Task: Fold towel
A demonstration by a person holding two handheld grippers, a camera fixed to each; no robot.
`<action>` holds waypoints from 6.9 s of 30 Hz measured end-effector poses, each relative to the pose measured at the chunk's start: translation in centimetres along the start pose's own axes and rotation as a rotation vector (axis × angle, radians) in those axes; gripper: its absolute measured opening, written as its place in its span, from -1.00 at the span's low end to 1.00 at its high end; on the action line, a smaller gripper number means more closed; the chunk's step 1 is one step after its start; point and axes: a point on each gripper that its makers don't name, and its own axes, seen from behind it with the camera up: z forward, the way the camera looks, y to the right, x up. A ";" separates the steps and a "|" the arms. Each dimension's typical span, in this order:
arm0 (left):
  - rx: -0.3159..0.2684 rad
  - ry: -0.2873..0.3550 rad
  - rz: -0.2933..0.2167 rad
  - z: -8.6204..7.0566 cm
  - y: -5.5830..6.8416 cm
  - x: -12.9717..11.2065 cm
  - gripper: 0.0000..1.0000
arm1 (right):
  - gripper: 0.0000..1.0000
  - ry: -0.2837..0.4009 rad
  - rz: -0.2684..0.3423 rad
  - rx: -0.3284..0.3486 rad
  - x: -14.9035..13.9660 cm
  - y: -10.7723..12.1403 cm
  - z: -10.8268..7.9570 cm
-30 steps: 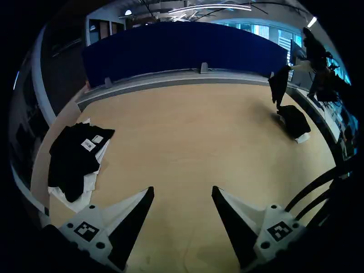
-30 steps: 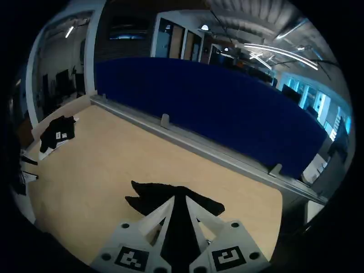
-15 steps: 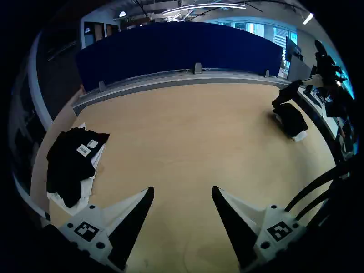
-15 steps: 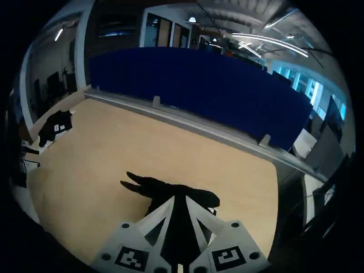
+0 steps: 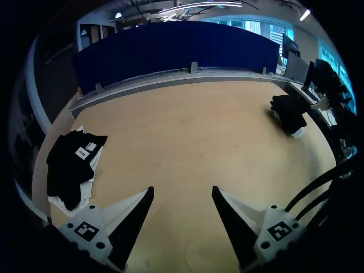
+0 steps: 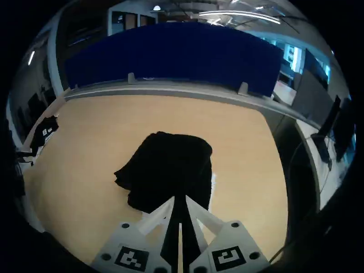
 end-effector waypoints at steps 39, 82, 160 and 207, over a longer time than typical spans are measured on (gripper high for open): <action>0.005 0.000 0.012 -0.1 -0.2 0.1 0.89 | -0.76 -0.050 0.148 -0.122 -5.7 2.2 3.6; -0.014 0.126 -0.017 0.6 -0.6 3.2 0.88 | 1.00 0.313 0.117 -0.064 1.5 -6.4 -3.6; 0.257 0.798 -0.097 0.3 -10.4 3.9 0.89 | 1.00 0.456 -0.154 -0.049 8.7 -23.5 -3.7; 0.239 0.781 -0.152 2.3 -11.9 2.5 0.90 | 1.00 0.568 -0.087 -0.069 11.0 -19.6 -6.9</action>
